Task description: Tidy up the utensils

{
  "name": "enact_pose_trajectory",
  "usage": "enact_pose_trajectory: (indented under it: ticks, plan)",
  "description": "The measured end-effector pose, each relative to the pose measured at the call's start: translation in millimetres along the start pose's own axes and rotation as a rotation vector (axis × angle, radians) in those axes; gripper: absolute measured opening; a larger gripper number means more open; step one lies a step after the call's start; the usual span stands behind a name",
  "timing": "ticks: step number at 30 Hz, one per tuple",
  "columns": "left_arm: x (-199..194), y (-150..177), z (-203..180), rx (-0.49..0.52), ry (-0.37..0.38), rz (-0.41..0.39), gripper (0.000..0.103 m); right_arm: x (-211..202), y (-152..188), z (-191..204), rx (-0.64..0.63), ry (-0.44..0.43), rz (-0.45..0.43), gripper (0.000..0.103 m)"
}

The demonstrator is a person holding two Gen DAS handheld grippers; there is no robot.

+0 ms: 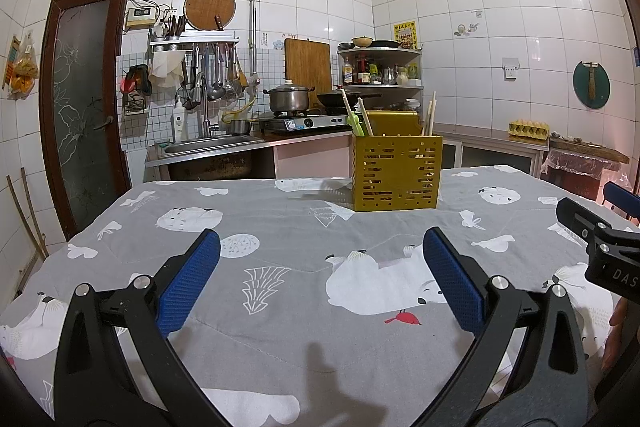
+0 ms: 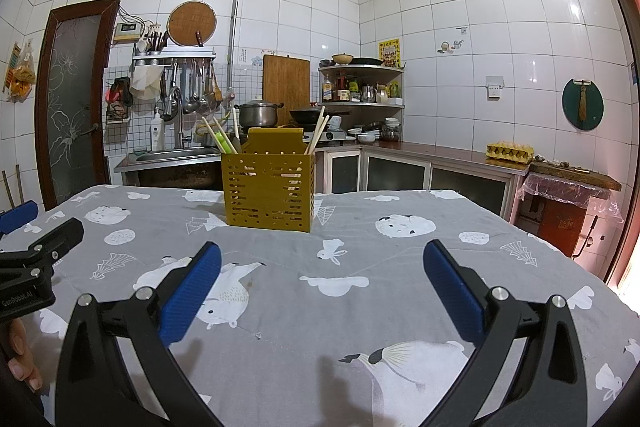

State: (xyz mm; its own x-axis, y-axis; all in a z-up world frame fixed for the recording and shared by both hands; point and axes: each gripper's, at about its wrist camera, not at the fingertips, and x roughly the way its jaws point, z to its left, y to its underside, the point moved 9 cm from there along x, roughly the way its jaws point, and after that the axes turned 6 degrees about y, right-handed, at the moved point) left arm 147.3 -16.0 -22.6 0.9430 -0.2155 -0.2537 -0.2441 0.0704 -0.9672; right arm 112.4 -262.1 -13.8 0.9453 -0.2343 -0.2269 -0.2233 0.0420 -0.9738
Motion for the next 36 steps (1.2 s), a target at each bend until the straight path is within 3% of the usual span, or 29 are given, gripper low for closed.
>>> enact_pose_trajectory:
  ticks: [36]
  plan:
    - [-1.9,-7.3,-0.5,0.003,-0.003,-0.016,0.098,-0.5,1.0,0.7,-0.001,0.001,-0.002,0.099]
